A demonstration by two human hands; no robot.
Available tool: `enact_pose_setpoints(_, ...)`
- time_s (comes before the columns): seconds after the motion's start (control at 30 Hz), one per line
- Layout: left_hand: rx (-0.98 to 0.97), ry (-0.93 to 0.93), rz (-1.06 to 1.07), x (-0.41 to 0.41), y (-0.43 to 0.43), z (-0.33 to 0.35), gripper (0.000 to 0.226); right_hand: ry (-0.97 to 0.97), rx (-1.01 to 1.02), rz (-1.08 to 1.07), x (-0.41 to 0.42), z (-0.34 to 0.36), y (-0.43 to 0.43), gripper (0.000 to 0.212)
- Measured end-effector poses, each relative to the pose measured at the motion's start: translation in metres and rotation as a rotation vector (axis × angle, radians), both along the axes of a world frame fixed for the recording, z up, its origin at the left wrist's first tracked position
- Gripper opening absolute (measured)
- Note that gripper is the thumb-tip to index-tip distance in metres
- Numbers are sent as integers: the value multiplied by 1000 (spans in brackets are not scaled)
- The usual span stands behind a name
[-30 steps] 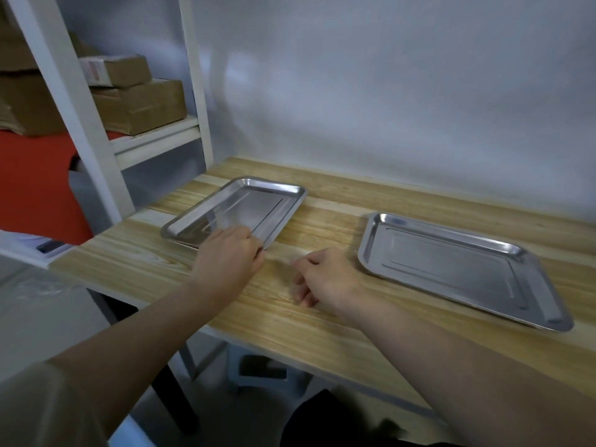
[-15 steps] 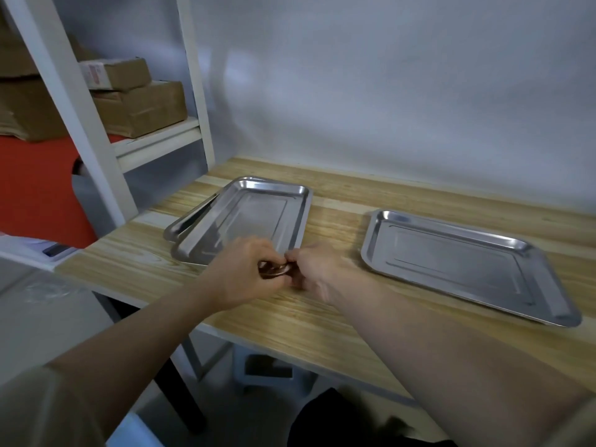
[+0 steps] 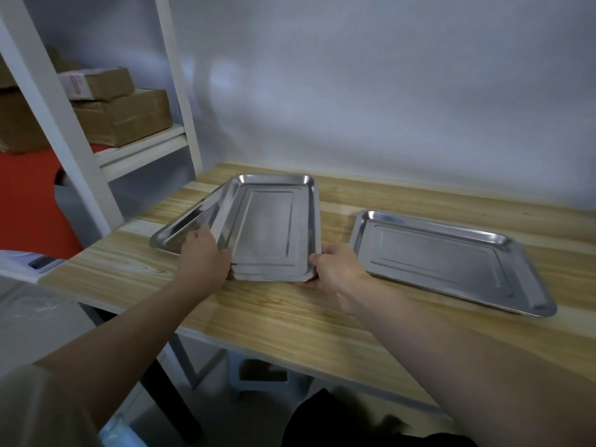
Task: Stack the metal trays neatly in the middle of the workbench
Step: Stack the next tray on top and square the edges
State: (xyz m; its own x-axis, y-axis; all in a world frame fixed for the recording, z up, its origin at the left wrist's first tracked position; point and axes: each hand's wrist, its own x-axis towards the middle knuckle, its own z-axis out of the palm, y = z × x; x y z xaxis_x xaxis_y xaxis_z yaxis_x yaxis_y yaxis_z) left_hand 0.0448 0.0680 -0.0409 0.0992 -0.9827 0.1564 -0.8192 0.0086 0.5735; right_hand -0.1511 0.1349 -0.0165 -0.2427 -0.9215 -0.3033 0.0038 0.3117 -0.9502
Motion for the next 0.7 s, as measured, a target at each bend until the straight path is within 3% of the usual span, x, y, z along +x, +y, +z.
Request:
enact_pose_setpoints(0.23,-26,320,-89,-44,8,24,20,82,-86,-156,-49,0,14,22)
enact_pose_setpoints(0.4,232,660,-98,-78,9,31,27,155,-105,-252,-86,-7,30,26)
enact_pose_setpoints(0.7,256,670,-178,-169,25,32,23,43,-147,-379,-152,13,83,24)
